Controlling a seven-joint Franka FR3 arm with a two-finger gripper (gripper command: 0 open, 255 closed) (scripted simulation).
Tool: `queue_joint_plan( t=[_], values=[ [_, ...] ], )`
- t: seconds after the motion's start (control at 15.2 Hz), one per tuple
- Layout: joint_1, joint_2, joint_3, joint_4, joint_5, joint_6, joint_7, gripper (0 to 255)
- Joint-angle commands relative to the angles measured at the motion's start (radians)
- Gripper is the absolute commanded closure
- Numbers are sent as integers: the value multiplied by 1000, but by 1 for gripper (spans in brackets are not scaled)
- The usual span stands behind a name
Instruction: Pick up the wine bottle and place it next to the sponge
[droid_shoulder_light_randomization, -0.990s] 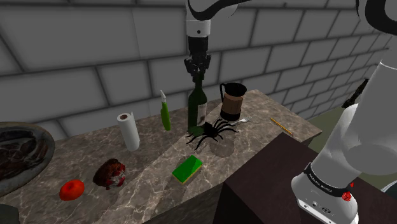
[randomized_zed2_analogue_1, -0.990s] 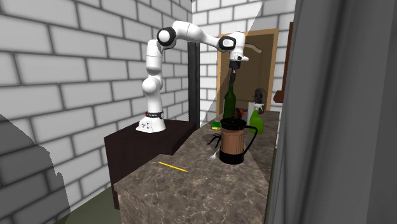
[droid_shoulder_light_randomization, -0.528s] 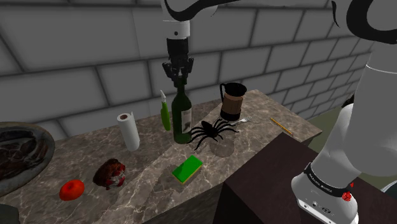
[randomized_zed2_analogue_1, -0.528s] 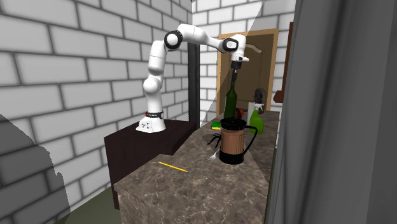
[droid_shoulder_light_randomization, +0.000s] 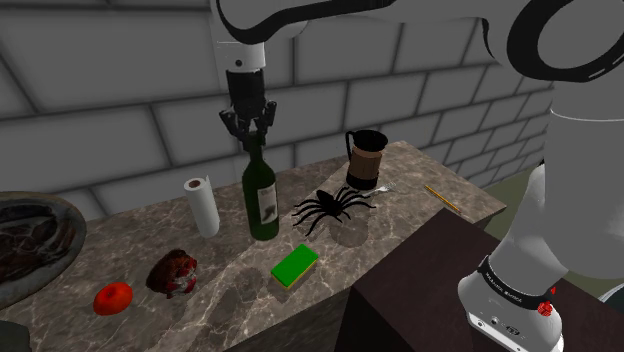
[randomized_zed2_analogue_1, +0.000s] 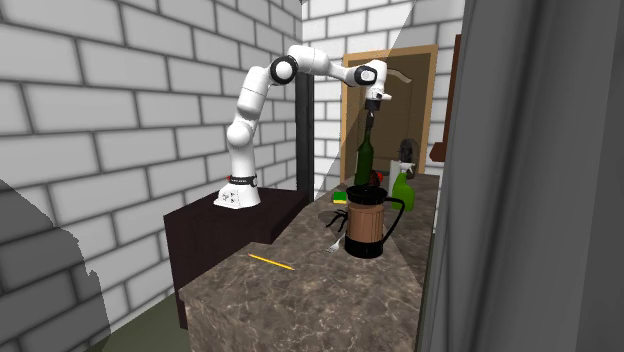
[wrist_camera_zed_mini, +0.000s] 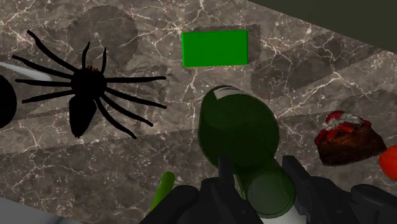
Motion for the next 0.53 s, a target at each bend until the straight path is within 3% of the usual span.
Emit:
queue_joint_plan(
  t=[0.0, 0.46],
  values=[
    [1, 1, 0, -22, 0, 24, 1, 255],
    [1, 10, 0, -103, 0, 114, -4, 255]
  ],
)
